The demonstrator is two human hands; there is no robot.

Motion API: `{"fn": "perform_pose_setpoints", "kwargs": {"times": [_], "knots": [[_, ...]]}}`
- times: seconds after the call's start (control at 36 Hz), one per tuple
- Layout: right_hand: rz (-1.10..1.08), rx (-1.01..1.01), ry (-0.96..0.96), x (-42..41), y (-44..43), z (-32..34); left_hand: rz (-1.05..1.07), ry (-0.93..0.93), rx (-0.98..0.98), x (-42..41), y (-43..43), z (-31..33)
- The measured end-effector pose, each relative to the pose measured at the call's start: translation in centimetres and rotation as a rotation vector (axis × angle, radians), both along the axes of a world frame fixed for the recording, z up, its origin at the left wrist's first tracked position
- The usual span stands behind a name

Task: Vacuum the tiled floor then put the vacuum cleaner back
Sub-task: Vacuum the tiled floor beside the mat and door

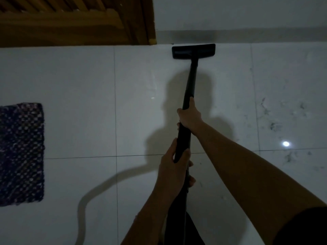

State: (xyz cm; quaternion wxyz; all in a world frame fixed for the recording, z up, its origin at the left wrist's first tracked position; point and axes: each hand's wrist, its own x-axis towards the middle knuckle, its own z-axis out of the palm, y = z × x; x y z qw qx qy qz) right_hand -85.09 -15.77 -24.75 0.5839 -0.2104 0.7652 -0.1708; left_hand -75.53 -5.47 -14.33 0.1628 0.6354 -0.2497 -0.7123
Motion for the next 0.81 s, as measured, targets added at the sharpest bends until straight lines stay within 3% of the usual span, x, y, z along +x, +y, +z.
{"fn": "perform_pose_setpoints", "kwargs": {"times": [0.19,0.44,0.81], "knots": [[0.079,-0.004,-0.080,5.2,-0.7,0.1,0.101,-0.042,-0.012,3.8,0.5,-0.4],[0.092,-0.001,-0.060,9.3,0.0,-0.2,0.040,-0.080,-0.104,7.5,1.5,-1.0],[0.076,0.029,-0.035,13.1,12.7,1.7,0.095,-0.065,0.006,11.7,13.6,1.0]]}}
